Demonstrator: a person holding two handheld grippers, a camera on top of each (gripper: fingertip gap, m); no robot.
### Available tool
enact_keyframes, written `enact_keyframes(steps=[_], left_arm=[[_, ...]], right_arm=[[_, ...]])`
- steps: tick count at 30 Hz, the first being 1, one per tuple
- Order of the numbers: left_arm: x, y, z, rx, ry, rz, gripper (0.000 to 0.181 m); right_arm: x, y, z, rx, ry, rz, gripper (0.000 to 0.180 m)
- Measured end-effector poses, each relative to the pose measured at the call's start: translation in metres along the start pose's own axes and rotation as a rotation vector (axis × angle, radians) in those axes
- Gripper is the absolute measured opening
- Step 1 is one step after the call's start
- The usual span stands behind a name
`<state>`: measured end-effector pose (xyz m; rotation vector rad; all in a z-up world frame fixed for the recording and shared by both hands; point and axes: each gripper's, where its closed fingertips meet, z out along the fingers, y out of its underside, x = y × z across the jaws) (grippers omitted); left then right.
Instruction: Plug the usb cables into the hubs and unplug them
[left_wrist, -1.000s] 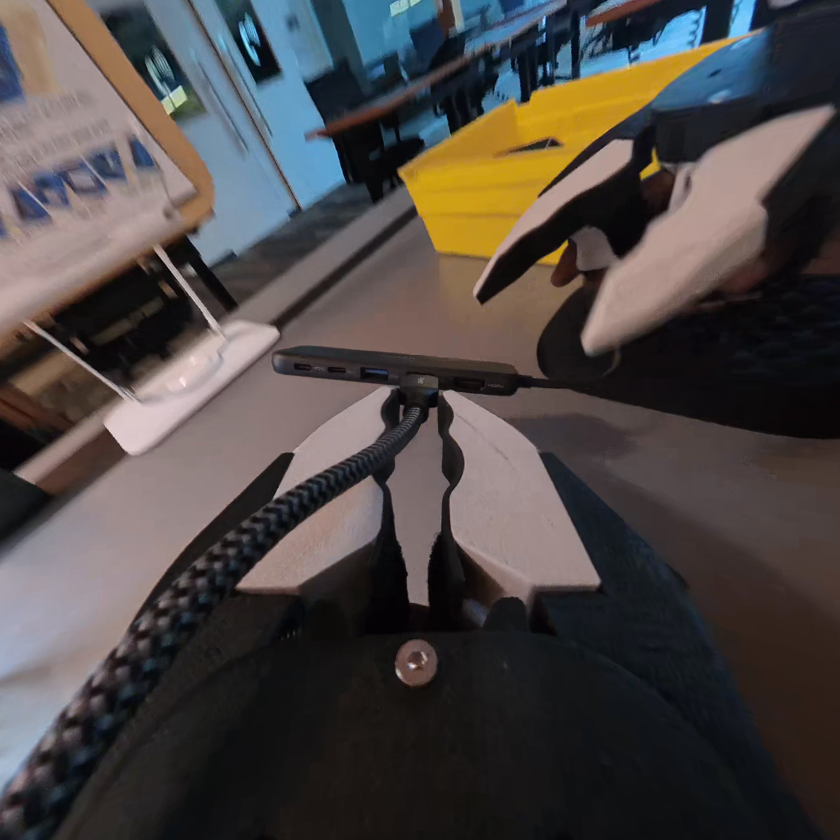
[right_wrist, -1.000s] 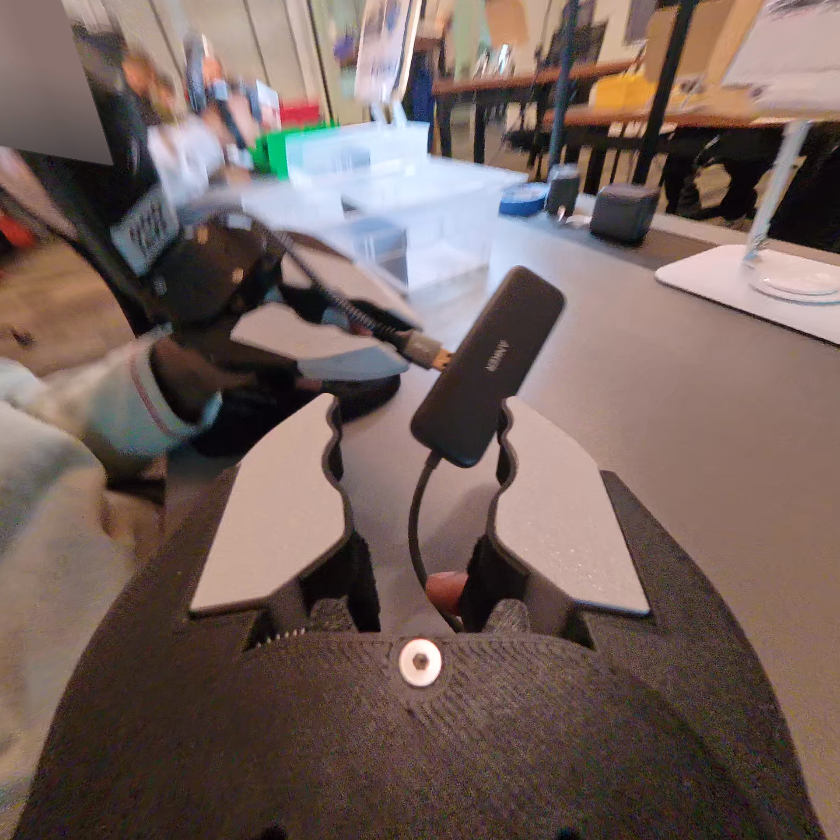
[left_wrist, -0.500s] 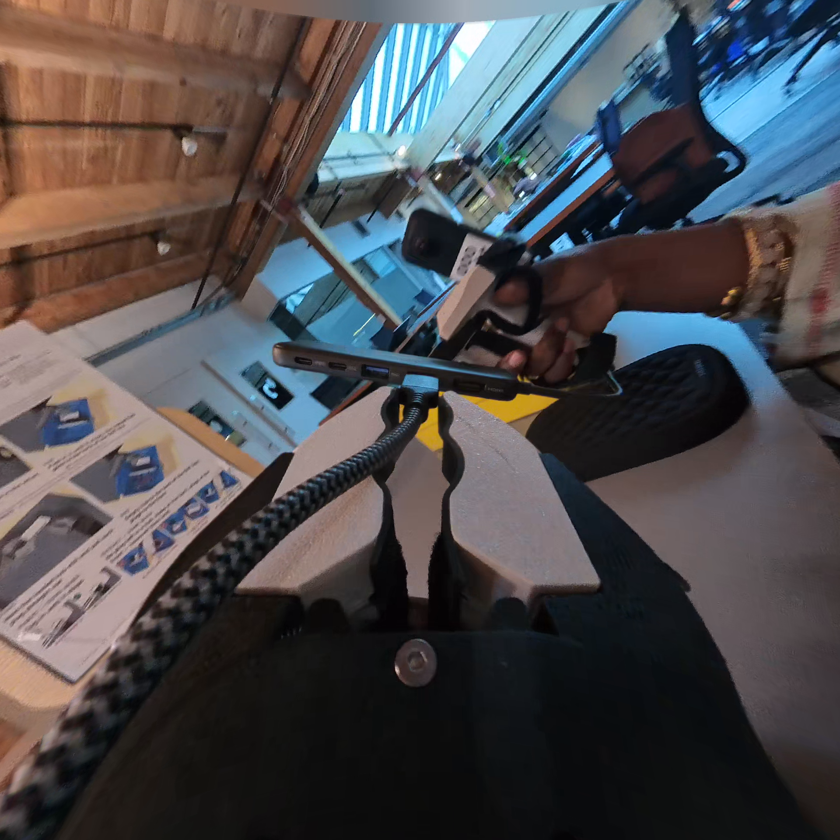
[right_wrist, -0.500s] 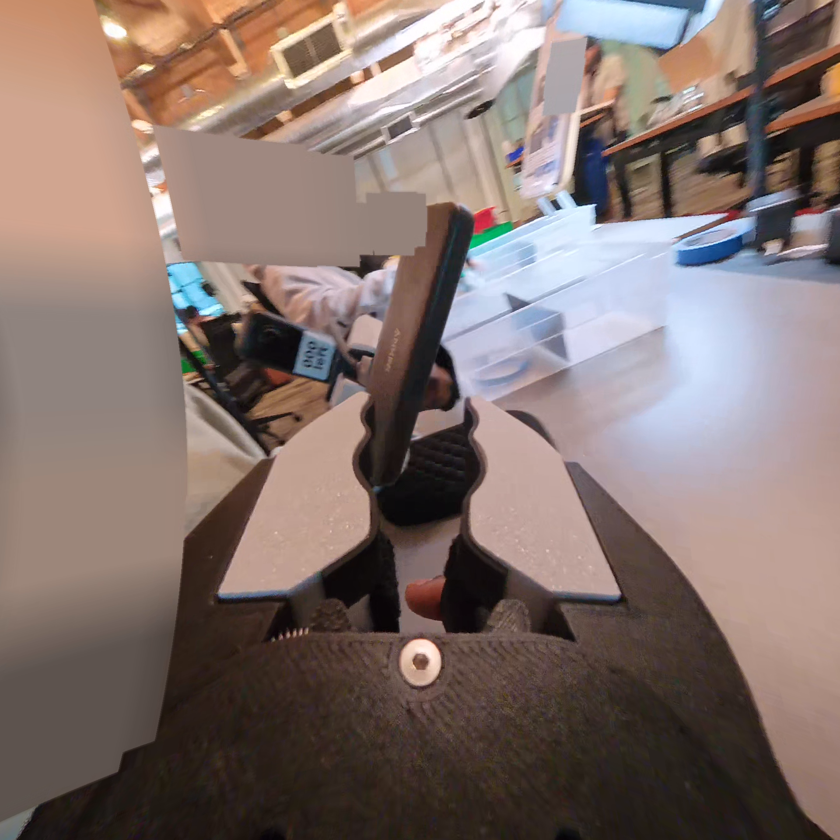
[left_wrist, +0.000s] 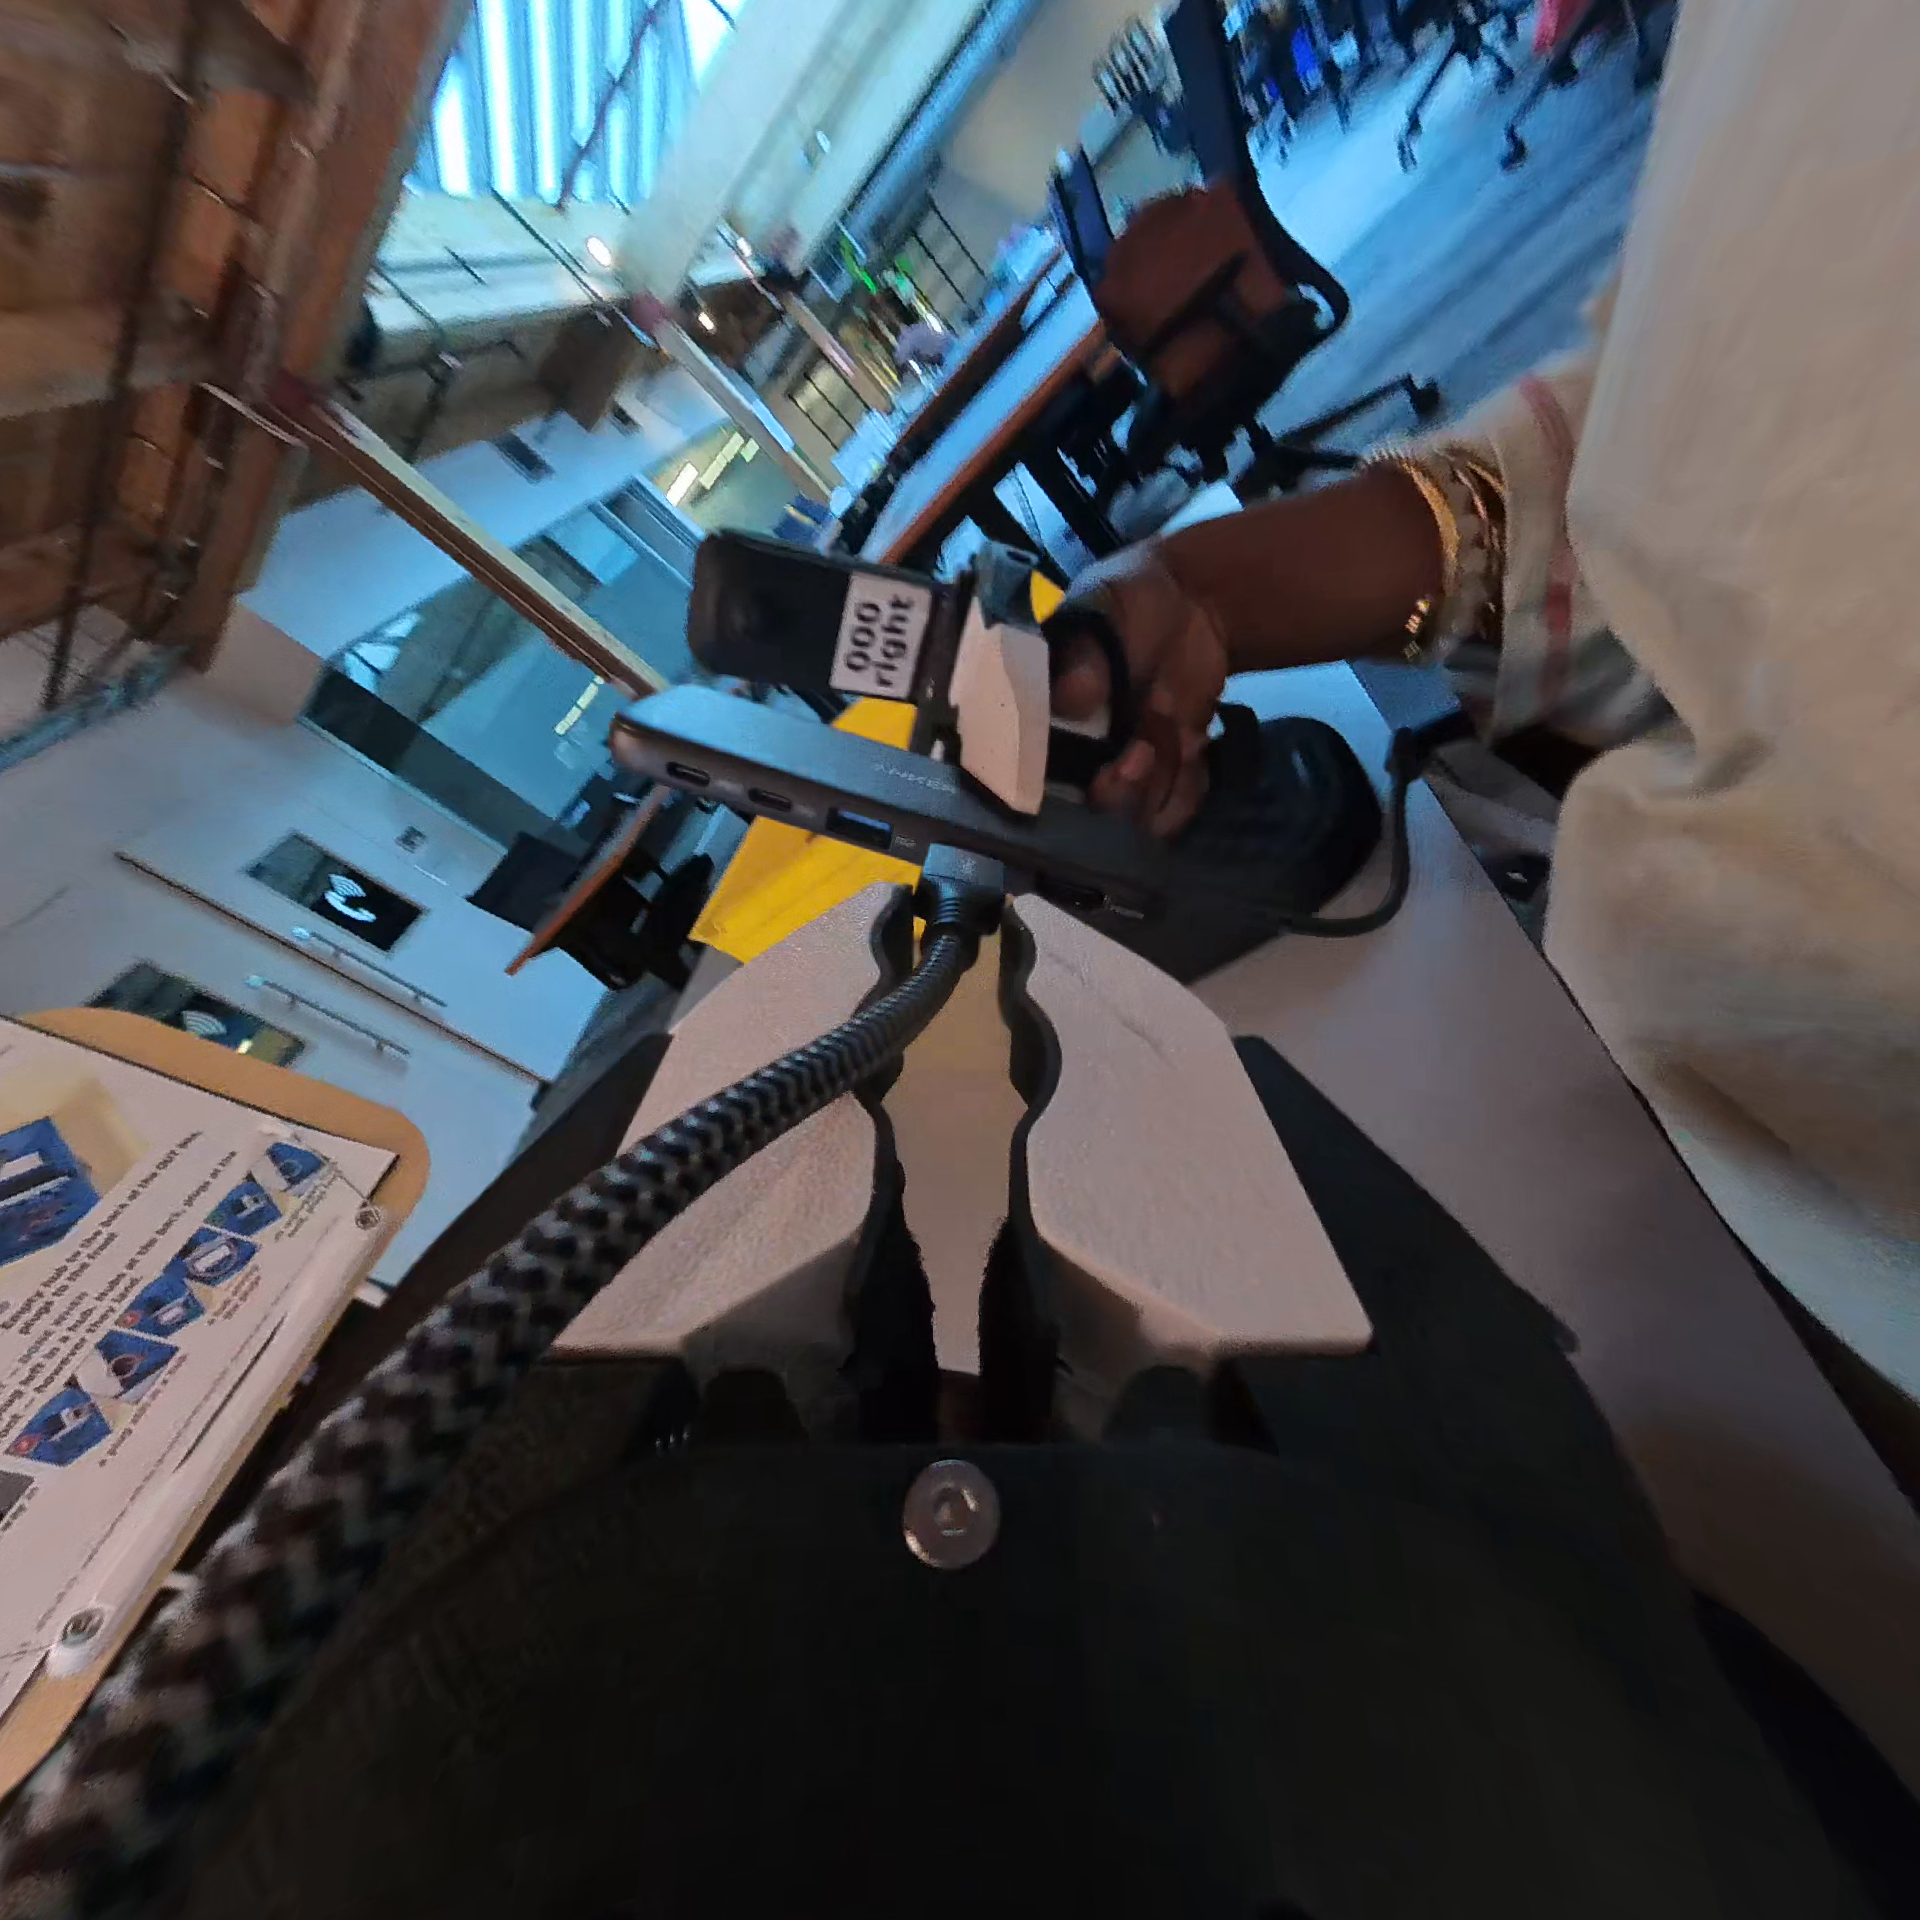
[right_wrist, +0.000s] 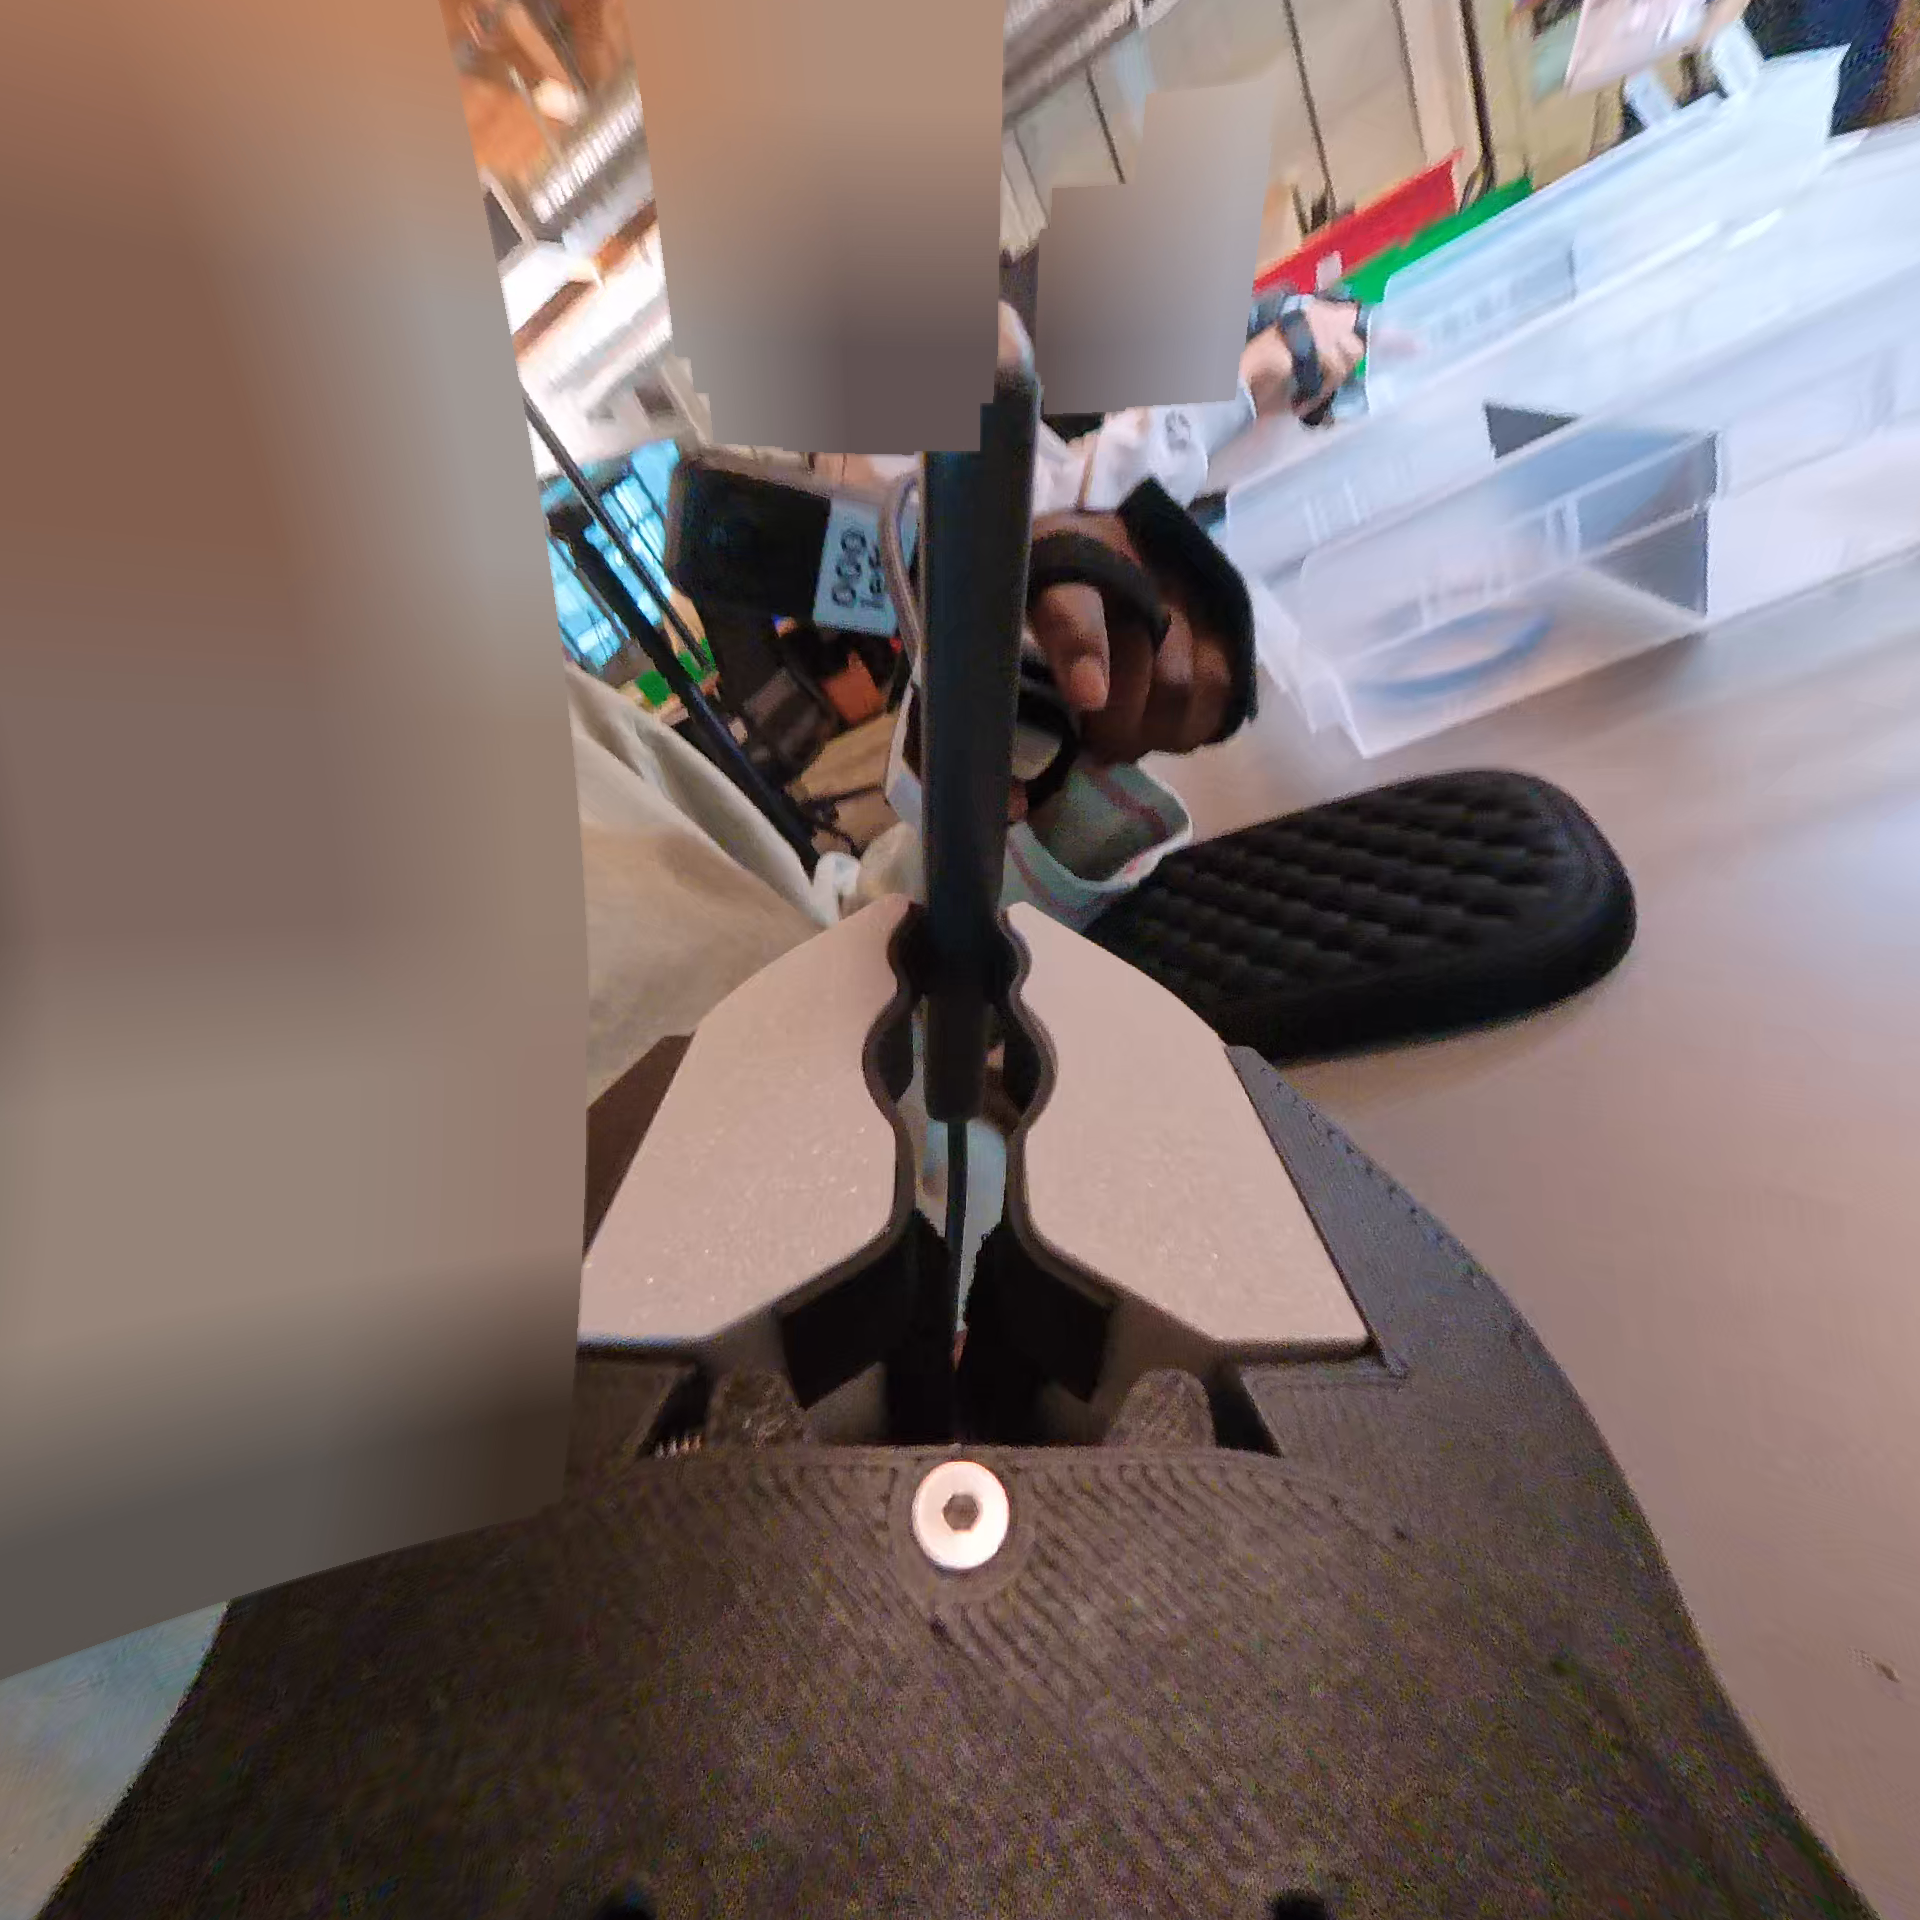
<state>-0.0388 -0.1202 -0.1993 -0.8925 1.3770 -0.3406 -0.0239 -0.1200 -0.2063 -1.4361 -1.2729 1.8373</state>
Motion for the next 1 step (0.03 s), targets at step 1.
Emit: enact_keyframes(steps=[1], left_arm=[[0.003,-0.0001,-0.0002,-0.015,0.02,-0.001,0.015]], right_arm=[[-0.0012,0.0039,0.0011,-0.027,-0.006,-0.003,0.012]])
